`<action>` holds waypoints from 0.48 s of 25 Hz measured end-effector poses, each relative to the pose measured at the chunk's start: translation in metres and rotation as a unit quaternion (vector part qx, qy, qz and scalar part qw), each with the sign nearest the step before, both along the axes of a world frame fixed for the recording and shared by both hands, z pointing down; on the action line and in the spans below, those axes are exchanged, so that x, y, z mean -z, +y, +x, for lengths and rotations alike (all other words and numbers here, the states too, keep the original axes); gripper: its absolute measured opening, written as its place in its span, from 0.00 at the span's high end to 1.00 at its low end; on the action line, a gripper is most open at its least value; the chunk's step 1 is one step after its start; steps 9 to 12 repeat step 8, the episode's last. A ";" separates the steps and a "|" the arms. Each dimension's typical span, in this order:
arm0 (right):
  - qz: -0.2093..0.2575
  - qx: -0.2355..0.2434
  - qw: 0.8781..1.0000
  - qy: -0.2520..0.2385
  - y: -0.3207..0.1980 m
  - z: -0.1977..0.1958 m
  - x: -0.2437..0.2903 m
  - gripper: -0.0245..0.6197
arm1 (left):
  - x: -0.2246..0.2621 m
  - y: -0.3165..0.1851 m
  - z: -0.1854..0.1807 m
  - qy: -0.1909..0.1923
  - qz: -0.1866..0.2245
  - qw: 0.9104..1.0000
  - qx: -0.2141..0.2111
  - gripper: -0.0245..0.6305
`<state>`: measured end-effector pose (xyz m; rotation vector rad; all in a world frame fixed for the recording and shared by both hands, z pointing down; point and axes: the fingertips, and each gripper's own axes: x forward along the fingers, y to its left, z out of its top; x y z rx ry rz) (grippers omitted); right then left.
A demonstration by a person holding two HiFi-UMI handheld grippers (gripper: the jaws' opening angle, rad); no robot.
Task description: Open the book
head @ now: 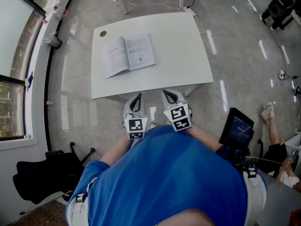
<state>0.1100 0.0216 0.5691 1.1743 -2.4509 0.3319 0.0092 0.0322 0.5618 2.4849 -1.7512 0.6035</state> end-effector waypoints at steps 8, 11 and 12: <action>-0.002 0.002 1.000 -0.001 0.001 0.002 -0.003 0.96 | -0.002 0.001 0.005 -0.001 -0.003 1.000 -0.001 0.95; -0.002 0.002 1.000 -0.001 0.001 0.002 -0.003 0.96 | -0.002 0.001 0.005 -0.001 -0.003 1.000 -0.001 0.95; -0.002 0.002 1.000 -0.001 0.001 0.002 -0.003 0.96 | -0.002 0.001 0.005 -0.001 -0.003 1.000 -0.001 0.95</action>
